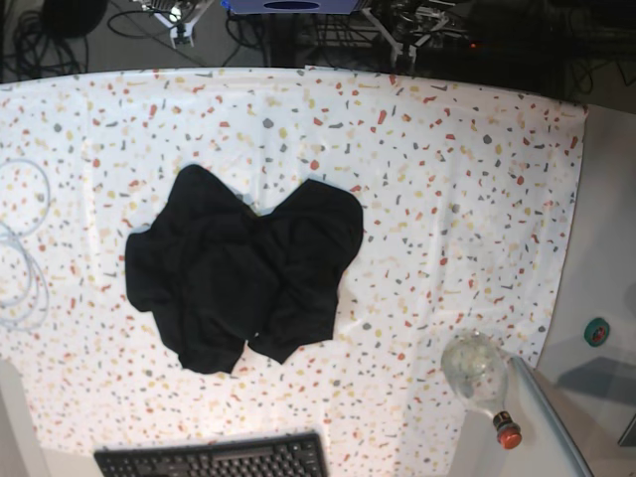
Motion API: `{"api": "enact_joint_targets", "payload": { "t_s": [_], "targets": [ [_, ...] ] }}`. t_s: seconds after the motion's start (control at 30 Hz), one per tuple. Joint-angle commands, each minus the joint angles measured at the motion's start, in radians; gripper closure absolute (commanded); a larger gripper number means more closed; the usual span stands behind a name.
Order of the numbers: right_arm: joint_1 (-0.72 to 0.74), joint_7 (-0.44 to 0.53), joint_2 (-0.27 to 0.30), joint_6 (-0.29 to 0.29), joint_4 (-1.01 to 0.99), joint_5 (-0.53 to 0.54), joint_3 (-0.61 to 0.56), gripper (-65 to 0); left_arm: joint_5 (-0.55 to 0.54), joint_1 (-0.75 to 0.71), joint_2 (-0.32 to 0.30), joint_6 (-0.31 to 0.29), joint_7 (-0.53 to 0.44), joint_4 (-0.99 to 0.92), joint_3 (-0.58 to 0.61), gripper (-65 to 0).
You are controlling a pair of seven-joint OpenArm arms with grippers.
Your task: Layout the t-shirt on the table in an organized manner, then fold the t-shirt properly
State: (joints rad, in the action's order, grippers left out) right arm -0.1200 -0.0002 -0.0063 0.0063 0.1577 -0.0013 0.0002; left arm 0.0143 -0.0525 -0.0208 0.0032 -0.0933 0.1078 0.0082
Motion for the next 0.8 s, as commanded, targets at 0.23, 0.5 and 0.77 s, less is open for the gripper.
{"api": "enact_joint_targets", "payload": {
  "t_s": [0.23, 0.5, 0.77],
  "targets": [
    [-0.005, -0.004, -0.005, -0.009, -0.005, 0.004, 0.004, -15.0, -0.003, -0.004, -0.001, 0.004, -0.006, 0.002, 0.003, 0.0],
    [-0.043, 0.079, 0.001, -0.004, 0.032, 0.002, 0.002, -50.9, -0.003, -0.004, -0.001, 0.004, -0.006, 0.002, 0.003, 0.0],
    [-0.05, 0.095, 0.001, -0.007, 0.026, 0.002, 0.004, -6.8, -0.003, -0.005, -0.001, 0.004, -0.006, 0.002, 0.003, 0.0]
  ]
}}
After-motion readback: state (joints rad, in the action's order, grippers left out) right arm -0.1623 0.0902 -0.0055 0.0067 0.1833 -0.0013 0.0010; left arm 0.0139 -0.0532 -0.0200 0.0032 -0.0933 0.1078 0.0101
